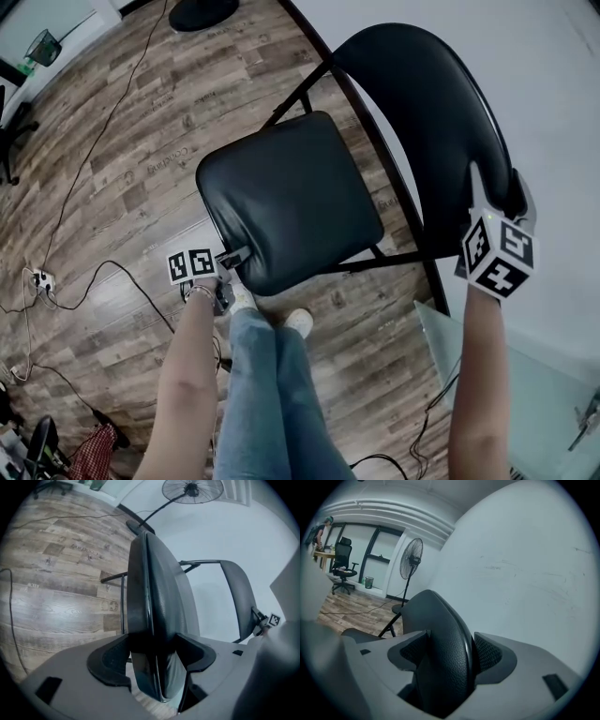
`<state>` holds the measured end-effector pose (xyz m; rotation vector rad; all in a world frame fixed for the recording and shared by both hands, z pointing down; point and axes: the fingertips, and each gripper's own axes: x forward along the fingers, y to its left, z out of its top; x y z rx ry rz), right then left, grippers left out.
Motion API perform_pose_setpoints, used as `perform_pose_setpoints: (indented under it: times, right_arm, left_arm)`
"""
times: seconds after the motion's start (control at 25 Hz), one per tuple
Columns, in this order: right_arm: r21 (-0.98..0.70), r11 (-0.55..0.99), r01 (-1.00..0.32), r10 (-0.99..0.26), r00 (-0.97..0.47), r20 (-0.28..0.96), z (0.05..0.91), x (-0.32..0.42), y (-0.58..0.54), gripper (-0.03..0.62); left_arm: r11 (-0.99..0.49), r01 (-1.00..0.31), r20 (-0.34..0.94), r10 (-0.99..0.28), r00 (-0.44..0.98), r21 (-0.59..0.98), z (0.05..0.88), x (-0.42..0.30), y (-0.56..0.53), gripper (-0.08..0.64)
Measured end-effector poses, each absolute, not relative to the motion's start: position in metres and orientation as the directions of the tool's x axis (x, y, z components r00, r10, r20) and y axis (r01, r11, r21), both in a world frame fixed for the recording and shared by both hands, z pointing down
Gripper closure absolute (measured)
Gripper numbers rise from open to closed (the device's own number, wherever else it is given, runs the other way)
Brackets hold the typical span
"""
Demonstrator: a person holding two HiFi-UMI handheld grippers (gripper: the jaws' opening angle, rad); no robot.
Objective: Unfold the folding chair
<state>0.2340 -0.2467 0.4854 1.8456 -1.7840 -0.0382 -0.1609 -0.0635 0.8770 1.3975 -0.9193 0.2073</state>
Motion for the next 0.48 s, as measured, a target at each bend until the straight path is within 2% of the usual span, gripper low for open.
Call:
perform_pose_setpoints:
  times: [0.16, 0.48]
  right_arm:
    - [0.402, 0.043, -0.915, -0.923, 0.118, 0.367, 0.486, 0.235, -0.248, 0.290]
    - [0.394, 0.049, -0.918, -0.914, 0.117, 0.388, 0.486, 0.236, -0.246, 0.291]
  left_arm:
    - [0.173, -0.727, 0.734, -0.331, 0.593, 0.665, 0.874, -0.164, -0.065, 0.252]
    - [0.128, -0.911, 0.897, -0.274, 0.347, 0.391, 0.856, -0.174, -0.063, 0.222]
